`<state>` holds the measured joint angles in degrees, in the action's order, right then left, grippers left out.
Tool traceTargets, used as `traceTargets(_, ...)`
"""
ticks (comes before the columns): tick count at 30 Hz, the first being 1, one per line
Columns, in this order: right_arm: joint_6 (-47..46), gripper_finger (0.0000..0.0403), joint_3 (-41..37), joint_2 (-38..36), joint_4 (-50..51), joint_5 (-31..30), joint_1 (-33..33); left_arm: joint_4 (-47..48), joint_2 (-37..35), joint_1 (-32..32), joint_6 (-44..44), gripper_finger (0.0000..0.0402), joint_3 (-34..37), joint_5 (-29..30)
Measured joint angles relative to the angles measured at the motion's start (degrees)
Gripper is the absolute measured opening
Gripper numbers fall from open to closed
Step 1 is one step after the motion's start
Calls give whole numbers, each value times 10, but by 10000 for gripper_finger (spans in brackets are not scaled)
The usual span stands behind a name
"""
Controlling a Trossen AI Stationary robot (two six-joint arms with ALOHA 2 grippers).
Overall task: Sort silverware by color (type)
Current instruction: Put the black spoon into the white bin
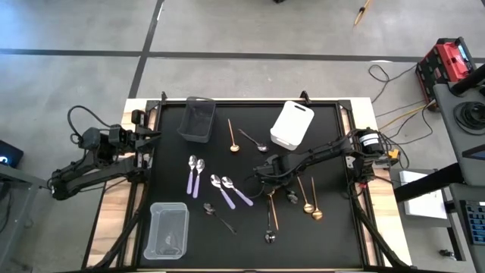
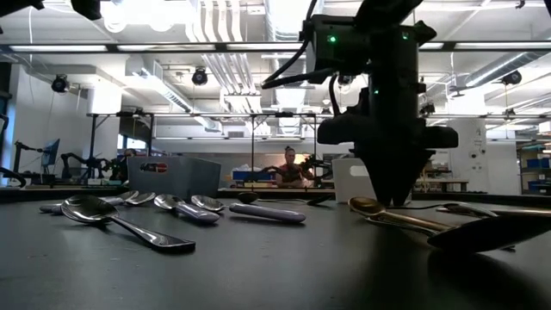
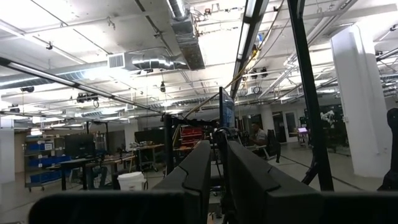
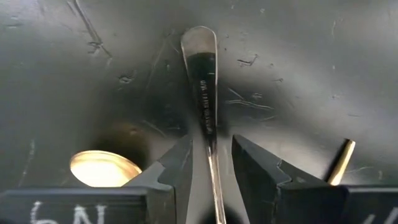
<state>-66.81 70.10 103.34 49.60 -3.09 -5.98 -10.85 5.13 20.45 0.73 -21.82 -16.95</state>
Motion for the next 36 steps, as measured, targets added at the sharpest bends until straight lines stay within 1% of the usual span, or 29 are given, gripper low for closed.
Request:
traceTargets(4,13,94,-2,10,1,0,0,0,0,0,0,39,0,0)
traceTargets(7,24,79,-1,16,-3,0,0,0,0,0,0,39,0,0)
traceTargets(14,34,19,0,22,-8,1,0,0,0,0,0,39,0,0)
traceTargets(24,48,13,-4,-10,2,-1,0,0,0,0,0,39,0,0)
traceTargets(28,60,13,-4,-30,10,-14,0,0,0,0,0,39,0,0)
traceTargets(31,77,12,-4,-53,2,-19,0,0,0,0,0,39,0,0)
traceTargets(36,113,12,-4,-91,-44,-55,0,0,0,0,-2,39,0,0)
